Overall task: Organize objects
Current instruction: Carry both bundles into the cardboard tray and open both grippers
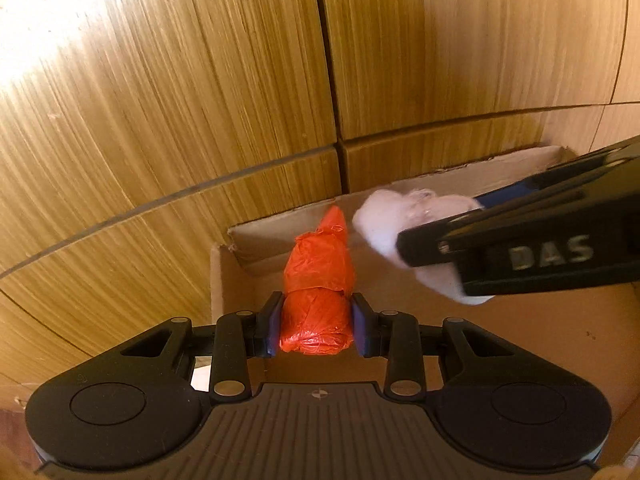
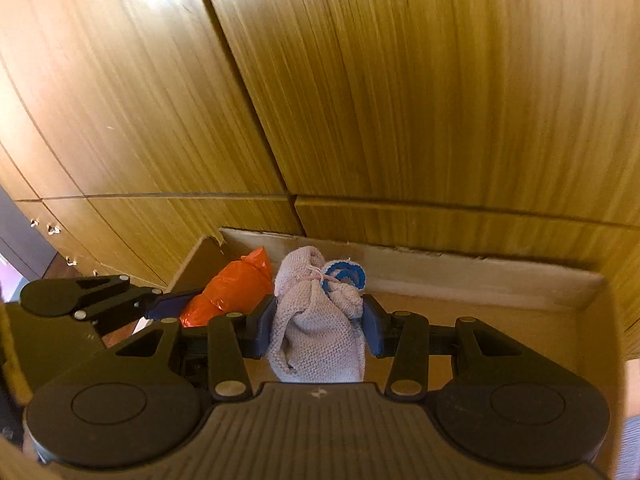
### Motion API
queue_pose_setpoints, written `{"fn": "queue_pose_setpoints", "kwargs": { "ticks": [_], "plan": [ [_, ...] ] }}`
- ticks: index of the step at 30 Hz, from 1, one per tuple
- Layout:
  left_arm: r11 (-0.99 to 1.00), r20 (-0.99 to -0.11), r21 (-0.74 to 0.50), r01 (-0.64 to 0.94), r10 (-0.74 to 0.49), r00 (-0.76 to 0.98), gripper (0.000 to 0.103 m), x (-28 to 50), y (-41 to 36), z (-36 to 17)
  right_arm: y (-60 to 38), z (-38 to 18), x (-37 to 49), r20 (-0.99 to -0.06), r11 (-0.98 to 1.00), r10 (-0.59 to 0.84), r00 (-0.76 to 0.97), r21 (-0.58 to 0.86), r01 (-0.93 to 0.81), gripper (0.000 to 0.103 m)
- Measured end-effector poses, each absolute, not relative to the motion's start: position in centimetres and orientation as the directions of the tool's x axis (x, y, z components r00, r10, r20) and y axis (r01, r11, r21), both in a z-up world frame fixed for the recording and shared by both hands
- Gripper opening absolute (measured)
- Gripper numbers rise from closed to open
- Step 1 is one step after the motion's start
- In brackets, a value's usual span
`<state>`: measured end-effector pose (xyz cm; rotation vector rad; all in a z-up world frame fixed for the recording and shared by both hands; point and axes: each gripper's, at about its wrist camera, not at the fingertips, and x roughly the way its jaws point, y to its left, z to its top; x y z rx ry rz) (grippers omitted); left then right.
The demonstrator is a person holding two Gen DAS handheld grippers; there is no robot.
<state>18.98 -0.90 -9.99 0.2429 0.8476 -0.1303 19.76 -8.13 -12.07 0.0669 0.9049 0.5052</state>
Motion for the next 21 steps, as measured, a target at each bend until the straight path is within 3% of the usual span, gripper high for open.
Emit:
{"fn": "queue_pose_setpoints", "kwargs": {
  "ticks": [7, 8, 9, 15, 21],
  "plan": [
    [0.969, -0.757, 0.158, 0.189, -0.004, 0.654, 0.045, 18.7, -0.6, -10.6, -6.9, -12.9, 19.8, -0.739, 0.877, 0.457, 0.496, 0.28, -0.391, 0.042],
    [0.898, -0.757, 0.151, 0.414, -0.164, 0.632, 0.045, 18.6, -0.6, -10.6, -6.8, -12.9, 19.7, -0.74, 0.877, 0.456, 0.495, 0.28, -0.39, 0.042],
    [0.897, -0.758, 0.148, 0.417, -0.168, 0.63, 0.046, 18.5, -0.5, -10.7, -6.8, -12.9, 19.6, -0.742, 0.877, 0.456, 0.491, 0.282, -0.389, 0.042],
    [0.9, -0.756, 0.142, 0.411, -0.169, 0.632, 0.067, 17.9, -0.1, -10.5, -6.9, -12.6, 18.4, -0.743, 0.878, 0.452, 0.494, 0.273, -0.394, 0.045],
    [0.9, -0.753, 0.136, 0.414, -0.178, 0.634, 0.073, 16.8, 0.4, -9.8, -7.5, -11.4, 18.0, -0.735, 0.879, 0.45, 0.508, 0.265, -0.396, 0.046]
  ]
}}
